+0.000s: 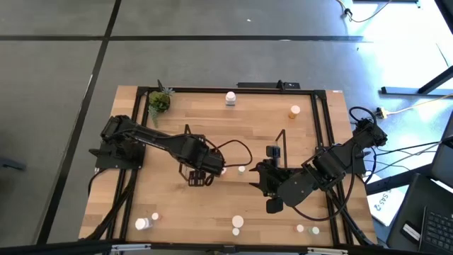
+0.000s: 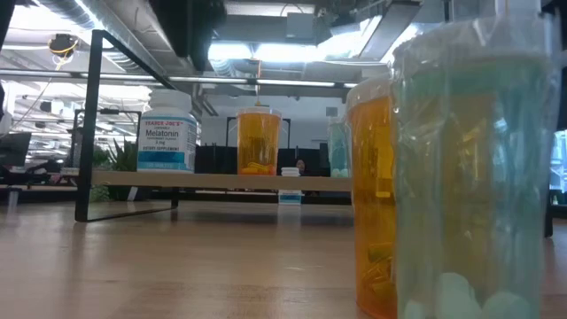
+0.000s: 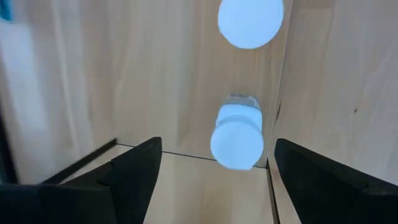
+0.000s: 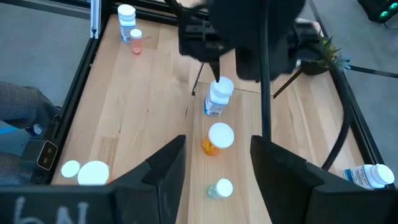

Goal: Pick and place medicine bottles onto shelf by color
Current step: Put the bottom right pink pill bottle on the shelf aligned with the other pink pill bottle

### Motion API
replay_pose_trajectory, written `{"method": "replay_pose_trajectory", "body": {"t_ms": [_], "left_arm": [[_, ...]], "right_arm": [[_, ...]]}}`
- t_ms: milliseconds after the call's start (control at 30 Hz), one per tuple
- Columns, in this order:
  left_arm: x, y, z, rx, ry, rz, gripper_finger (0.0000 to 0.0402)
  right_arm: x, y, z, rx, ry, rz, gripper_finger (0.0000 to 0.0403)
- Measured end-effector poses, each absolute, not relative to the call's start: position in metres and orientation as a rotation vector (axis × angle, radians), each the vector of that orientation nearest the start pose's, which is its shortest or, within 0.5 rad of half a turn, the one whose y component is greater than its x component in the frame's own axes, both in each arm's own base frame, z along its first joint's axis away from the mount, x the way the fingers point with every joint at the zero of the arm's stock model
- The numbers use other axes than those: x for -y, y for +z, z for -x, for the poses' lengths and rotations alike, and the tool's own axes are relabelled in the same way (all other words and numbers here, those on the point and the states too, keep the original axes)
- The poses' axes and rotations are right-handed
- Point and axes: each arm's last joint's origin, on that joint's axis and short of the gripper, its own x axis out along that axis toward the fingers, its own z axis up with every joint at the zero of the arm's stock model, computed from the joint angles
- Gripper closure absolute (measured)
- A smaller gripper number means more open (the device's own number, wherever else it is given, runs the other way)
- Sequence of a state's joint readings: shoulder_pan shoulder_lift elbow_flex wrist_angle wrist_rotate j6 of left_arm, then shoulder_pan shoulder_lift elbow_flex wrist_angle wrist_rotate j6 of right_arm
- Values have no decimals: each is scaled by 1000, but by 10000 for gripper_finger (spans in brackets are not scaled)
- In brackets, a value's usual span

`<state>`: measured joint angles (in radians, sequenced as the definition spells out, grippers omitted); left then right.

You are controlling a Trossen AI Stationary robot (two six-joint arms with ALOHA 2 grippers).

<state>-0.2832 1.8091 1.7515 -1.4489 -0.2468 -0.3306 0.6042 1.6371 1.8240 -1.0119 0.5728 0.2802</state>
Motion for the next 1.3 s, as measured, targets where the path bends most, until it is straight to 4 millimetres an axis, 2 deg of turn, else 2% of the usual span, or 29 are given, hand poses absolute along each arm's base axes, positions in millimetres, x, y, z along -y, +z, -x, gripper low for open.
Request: {"method": "replay_pose_trajectory", "body": {"t_ms": [233,433,733,1000,1300], "left_arm": [[108,334,-313,-1381,248,-176,95],[144,339,-296,-1355,207,-210,95],[192,359,-248,-1231,185,-135,95],[234,362,-205,-1185,151,-48,95],[255,362,-178,-1166,185,82,95]], "right_arm": [[-174,404,-280,-678,-66,189,221],[-174,404,-280,-678,-66,189,221],[-174,404,-280,-678,-66,189,221],[-174,404,-280,-677,-66,188,221],[-174,404,-280,-677,-66,188,221]]}}
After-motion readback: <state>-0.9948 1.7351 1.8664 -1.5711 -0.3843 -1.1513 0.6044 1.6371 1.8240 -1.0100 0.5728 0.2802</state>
